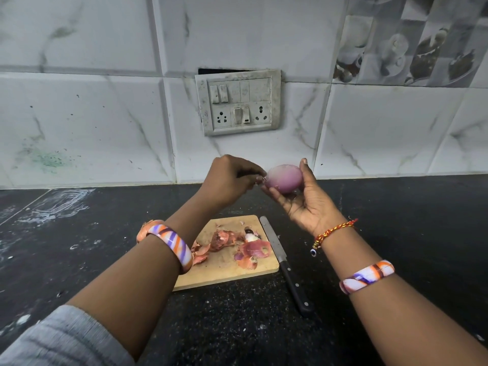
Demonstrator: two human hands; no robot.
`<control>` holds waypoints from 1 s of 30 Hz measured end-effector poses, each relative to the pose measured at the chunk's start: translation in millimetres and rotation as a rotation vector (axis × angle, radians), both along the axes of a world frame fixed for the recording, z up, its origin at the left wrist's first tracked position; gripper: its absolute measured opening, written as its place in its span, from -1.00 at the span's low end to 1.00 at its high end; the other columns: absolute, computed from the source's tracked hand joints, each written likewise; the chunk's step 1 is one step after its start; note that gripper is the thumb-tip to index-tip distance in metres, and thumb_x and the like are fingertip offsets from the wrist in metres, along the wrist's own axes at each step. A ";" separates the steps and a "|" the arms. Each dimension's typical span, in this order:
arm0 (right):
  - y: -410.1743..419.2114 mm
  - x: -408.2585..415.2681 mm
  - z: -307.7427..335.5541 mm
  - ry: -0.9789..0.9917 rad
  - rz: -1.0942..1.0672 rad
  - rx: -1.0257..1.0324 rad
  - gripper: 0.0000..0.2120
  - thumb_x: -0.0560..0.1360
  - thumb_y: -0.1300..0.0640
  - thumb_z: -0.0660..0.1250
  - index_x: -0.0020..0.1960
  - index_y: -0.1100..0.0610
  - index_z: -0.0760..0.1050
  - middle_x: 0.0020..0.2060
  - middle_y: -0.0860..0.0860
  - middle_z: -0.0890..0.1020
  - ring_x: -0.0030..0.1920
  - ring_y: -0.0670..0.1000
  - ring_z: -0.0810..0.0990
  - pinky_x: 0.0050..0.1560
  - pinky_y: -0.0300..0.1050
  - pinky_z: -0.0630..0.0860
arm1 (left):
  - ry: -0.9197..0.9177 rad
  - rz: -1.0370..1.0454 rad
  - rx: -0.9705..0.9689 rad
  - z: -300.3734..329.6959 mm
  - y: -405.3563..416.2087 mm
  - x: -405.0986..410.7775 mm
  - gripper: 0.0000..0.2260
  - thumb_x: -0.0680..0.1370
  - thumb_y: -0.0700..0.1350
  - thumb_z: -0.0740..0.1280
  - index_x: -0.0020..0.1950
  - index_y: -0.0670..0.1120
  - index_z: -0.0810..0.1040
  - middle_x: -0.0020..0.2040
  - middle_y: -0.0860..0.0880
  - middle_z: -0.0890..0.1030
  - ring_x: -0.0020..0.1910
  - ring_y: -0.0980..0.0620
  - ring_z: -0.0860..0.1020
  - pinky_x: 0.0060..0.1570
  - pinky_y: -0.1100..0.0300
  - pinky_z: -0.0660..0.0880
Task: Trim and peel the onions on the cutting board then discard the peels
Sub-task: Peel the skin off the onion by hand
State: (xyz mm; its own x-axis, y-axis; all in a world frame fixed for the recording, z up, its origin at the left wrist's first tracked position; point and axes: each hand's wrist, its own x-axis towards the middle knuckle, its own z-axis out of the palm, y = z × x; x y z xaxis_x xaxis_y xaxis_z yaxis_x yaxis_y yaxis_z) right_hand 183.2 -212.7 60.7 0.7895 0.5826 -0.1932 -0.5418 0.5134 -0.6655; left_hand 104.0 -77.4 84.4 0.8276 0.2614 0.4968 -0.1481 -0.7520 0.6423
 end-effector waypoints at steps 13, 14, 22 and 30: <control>6.6 -0.8 -3.4 -0.073 0.101 -0.037 -0.49 0.51 -0.20 0.16 0.04 0.29 0.41 -0.35 0.28 0.65 -0.34 0.19 0.67 -0.21 0.12 0.59 | -0.142 -0.021 0.218 -2.4 -8.2 5.3 -0.85 0.40 -0.23 0.44 -0.05 -0.20 0.68 -0.13 -0.16 0.66 -0.30 0.10 0.45 -0.28 0.54 0.30; 5.9 -1.6 -2.3 -0.071 0.109 -0.045 -0.49 0.52 -0.20 0.15 0.01 0.30 0.41 -0.37 0.28 0.65 -0.36 0.19 0.67 -0.23 0.10 0.59 | -0.142 -0.026 0.236 -2.5 -8.4 5.4 -0.86 0.41 -0.24 0.43 -0.06 -0.21 0.68 -0.14 -0.17 0.66 -0.29 0.10 0.44 -0.28 0.54 0.29; 2.2 -6.8 -7.2 -0.031 0.151 -0.212 -0.43 0.49 -0.27 0.13 -0.07 0.29 0.41 -0.42 0.24 0.63 -0.47 0.09 0.64 -0.46 -0.09 0.59 | -0.067 0.111 0.354 1.2 -8.8 12.2 -0.85 0.42 -0.24 0.29 -0.16 -0.22 0.65 -0.22 -0.15 0.66 -0.21 -0.10 0.57 -0.19 0.08 0.52; -0.2 0.4 -3.2 0.079 0.193 -0.122 -0.22 0.50 -0.34 0.01 -0.19 0.41 0.52 -0.46 0.22 0.61 -0.58 -0.01 0.57 -0.59 -0.29 0.50 | 0.008 0.104 -0.092 -10.4 -2.2 9.9 -0.67 0.41 -0.44 0.20 0.01 -0.17 0.64 -0.14 -0.19 0.68 -0.23 0.04 0.61 -0.09 0.16 0.58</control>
State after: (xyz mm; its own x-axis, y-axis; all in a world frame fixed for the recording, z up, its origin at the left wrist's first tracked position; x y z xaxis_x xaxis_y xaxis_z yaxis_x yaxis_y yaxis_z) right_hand 183.5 -213.0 57.5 0.6451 0.6901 -0.3280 -0.6749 0.3136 -0.6679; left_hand 114.0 -79.6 74.0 0.7973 0.3905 0.4603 -0.0669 -0.7007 0.7103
